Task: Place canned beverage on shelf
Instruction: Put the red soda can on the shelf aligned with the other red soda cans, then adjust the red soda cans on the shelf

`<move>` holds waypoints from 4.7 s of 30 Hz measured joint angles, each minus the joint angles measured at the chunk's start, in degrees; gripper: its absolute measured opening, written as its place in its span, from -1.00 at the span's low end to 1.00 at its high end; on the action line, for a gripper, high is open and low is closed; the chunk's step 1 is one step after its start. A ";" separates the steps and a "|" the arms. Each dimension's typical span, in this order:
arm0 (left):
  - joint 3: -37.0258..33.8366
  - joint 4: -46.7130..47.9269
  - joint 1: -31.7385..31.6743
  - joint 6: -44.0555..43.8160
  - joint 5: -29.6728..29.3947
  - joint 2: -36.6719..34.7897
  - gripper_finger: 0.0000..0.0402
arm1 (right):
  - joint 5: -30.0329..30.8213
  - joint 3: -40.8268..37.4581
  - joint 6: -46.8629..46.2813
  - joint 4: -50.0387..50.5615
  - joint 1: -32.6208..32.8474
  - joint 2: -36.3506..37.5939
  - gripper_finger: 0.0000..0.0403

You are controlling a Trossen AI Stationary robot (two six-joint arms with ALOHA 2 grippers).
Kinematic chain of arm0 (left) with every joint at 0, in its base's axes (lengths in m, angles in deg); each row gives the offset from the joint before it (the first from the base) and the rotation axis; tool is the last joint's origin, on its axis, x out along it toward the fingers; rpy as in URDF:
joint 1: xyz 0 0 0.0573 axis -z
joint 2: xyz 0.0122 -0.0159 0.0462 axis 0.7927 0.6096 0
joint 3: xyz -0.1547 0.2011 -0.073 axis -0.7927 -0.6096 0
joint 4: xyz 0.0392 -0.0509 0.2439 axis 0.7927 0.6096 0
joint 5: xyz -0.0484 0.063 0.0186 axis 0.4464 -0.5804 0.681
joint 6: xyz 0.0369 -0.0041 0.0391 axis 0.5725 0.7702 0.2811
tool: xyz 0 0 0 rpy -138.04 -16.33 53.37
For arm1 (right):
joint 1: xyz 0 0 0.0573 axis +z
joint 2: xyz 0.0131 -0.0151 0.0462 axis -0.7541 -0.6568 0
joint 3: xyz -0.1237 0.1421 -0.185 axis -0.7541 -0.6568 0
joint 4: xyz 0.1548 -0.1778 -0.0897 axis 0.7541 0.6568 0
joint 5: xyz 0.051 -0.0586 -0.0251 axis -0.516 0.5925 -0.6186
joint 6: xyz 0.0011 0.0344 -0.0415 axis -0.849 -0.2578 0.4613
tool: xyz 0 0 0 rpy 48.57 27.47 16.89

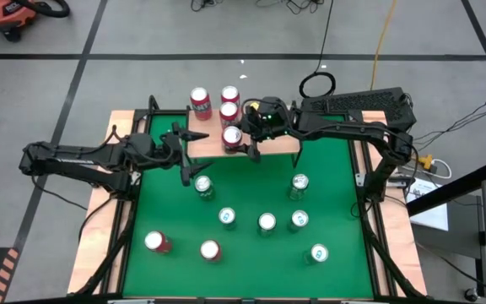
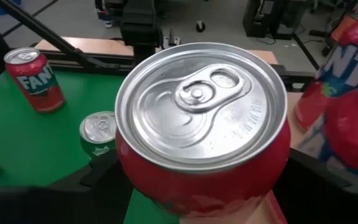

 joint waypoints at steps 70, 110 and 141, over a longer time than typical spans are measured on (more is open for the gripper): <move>-0.04 8.40 -2.97 7.20 -15.55 2.29 0.95 | 13.24 0.11 2.65 13.02 3.65 7.69 0.78; -0.04 -4.04 -18.82 17.98 -10.58 18.84 -0.34 | 14.91 0.11 1.28 19.97 5.71 7.78 0.78; -0.04 -7.33 -20.68 17.66 -3.73 19.61 -0.34 | 22.34 0.09 4.31 13.98 18.67 7.75 0.78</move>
